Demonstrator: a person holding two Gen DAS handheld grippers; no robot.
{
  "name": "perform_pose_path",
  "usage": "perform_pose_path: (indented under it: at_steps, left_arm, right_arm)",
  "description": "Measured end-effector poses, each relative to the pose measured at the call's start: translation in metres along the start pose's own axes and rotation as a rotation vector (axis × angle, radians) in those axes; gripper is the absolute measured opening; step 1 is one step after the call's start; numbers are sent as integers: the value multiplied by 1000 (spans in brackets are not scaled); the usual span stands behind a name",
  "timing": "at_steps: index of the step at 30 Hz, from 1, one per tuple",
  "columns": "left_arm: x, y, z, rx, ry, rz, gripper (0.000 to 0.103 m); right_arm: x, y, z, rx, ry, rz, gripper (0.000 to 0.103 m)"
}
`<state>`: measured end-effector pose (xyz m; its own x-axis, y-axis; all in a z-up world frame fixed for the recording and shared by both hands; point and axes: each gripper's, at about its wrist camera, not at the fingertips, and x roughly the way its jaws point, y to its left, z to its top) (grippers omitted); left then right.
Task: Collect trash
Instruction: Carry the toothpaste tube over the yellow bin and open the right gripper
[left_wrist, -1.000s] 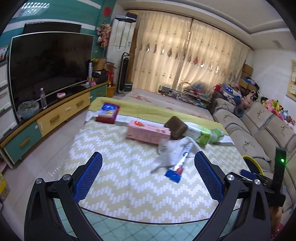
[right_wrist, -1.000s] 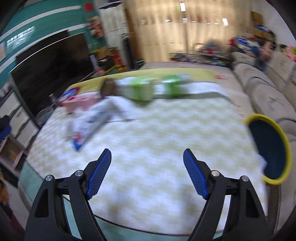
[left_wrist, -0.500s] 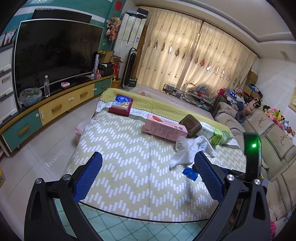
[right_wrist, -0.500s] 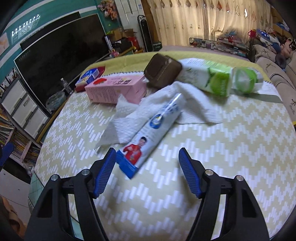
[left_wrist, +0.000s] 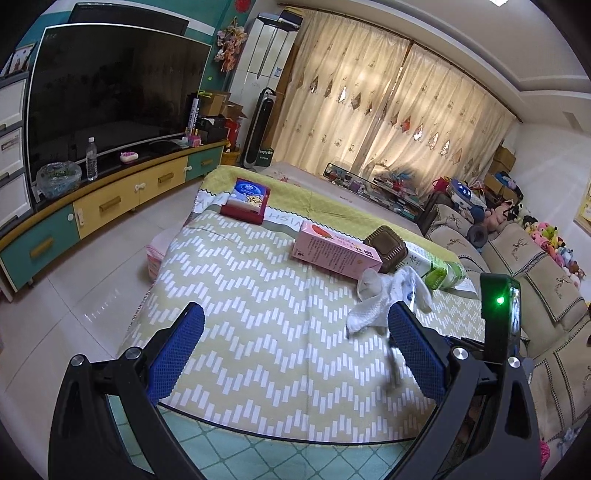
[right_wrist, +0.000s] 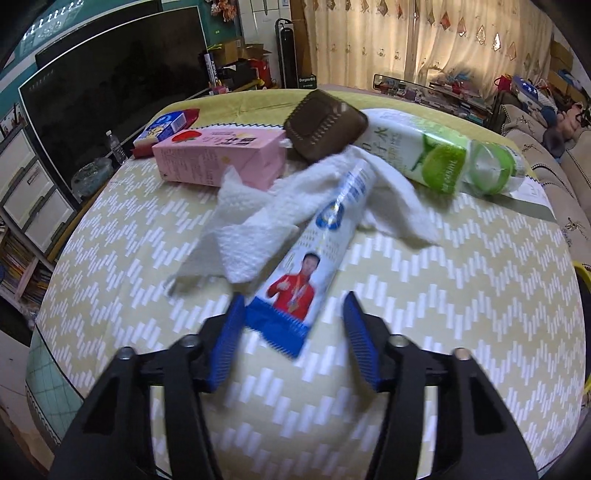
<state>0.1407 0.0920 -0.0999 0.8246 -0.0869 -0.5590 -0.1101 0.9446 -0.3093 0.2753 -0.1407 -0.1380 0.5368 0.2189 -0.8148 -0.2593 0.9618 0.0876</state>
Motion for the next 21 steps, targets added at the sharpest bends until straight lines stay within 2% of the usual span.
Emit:
perform_pose_path:
  at_steps: [6, 15, 21]
  left_arm:
    - [3, -7, -3, 18, 9, -6, 98]
    - [10, -18, -4, 40, 22, -13, 98]
    - [15, -36, -8, 73, 35, -30, 98]
  right_arm:
    - [-12, -24, -9, 57, -3, 104, 33]
    - [-54, -51, -43, 68, -34, 121, 33]
    - [-75, -72, -60, 100, -62, 96, 33]
